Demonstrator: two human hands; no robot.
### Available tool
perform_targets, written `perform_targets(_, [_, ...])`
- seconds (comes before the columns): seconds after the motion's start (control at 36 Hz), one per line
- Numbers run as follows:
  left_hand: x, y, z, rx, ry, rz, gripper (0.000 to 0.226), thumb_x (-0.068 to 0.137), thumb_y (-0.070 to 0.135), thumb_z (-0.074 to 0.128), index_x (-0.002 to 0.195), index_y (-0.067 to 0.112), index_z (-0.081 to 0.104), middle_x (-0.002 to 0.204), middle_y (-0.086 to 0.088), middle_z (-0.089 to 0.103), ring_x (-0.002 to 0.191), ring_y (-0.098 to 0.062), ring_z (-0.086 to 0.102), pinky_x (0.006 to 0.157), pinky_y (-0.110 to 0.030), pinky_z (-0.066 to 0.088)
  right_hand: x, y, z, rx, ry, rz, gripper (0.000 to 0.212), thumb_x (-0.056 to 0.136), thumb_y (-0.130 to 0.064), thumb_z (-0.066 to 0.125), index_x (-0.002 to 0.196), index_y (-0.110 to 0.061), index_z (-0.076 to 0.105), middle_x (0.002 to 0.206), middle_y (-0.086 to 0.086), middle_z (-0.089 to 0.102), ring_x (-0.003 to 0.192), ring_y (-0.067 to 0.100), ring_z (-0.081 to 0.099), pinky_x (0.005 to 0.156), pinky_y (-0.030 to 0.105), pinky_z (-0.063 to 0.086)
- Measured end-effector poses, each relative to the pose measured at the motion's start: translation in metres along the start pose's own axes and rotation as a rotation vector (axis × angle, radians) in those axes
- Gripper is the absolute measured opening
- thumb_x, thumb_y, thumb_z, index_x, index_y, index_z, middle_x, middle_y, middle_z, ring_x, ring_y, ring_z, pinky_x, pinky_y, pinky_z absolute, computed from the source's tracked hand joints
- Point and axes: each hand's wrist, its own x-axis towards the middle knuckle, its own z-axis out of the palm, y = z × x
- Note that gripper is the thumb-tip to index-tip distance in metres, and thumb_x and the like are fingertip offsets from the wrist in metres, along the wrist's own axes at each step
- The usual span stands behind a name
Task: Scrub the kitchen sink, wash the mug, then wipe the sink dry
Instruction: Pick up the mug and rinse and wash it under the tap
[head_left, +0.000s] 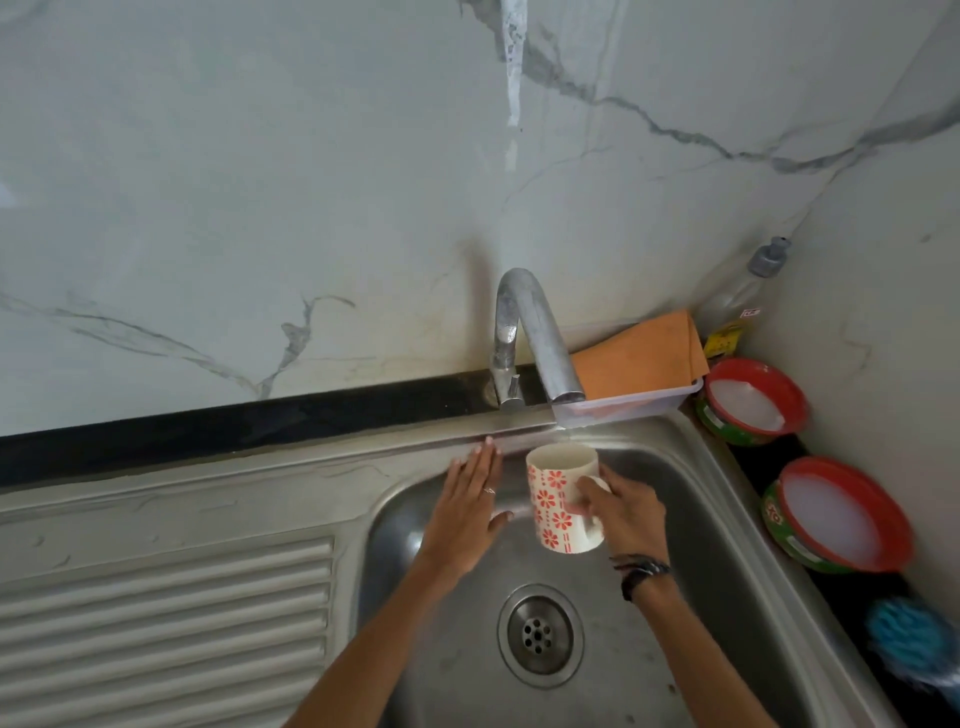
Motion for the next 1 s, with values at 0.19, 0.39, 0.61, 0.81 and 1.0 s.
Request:
perform_targets(0.19, [-0.004,-0.001,0.005,-0.093,0.172,-0.246,0.088,0.090,0.045,0.051,0.146,0.007,-0.006,0.153,-0.012,-0.012,0.143,-0.027,-0.010,0.118,-0.038,-0.005,0.013,0.006,-0.019,-0.244,-0.092,0.050,0.020,0.084,-0.017,0.063,0.094,-0.002,0.072,0.087,0.015,0.072,0.076,0.025,0.067,0.071,0.034,0.054])
perform_targets(0.39, [0.014,0.010,0.010,0.014,0.172,-0.291,0.107,0.065,0.041,0.078,0.144,-0.001,0.019,0.150,-0.023,0.024,0.141,-0.034,0.015,0.119,-0.042,0.001,0.042,-0.020,-0.018,-0.380,-0.197,-0.011,0.021,0.083,-0.021,0.064,0.085,0.000,0.067,0.089,0.012,0.069,0.081,0.026,0.067,0.066,0.027,0.049])
perform_targets(0.61, [0.040,0.050,0.015,0.090,0.123,0.025,0.101,0.059,0.019,0.083,0.143,0.005,0.030,0.150,-0.014,0.029,0.138,-0.033,0.023,0.109,-0.047,0.021,0.047,-0.009,-0.056,-0.332,0.050,0.097,0.026,0.086,-0.023,0.060,0.079,0.002,0.062,0.098,0.019,0.068,0.085,0.027,0.061,0.064,0.030,0.040])
perform_targets(0.81, [0.047,0.058,0.019,0.158,-0.002,0.210,0.089,0.067,0.008,0.075,0.143,0.005,0.030,0.150,-0.010,0.025,0.138,-0.021,0.016,0.111,-0.044,0.013,0.025,0.013,-0.073,-0.343,0.048,0.189,0.028,0.086,-0.023,0.060,0.075,0.002,0.065,0.092,0.020,0.069,0.080,0.027,0.062,0.067,0.032,0.043])
perform_targets(1.0, [0.056,0.073,0.019,0.036,0.025,0.351,0.080,0.082,0.002,0.059,0.145,0.009,0.009,0.152,-0.006,0.010,0.143,-0.025,0.016,0.114,-0.039,0.000,0.031,0.003,-0.077,-0.198,-0.106,0.202,0.025,0.082,-0.017,0.061,0.061,-0.005,0.055,0.038,-0.003,0.059,0.036,0.003,0.058,0.049,0.027,0.036])
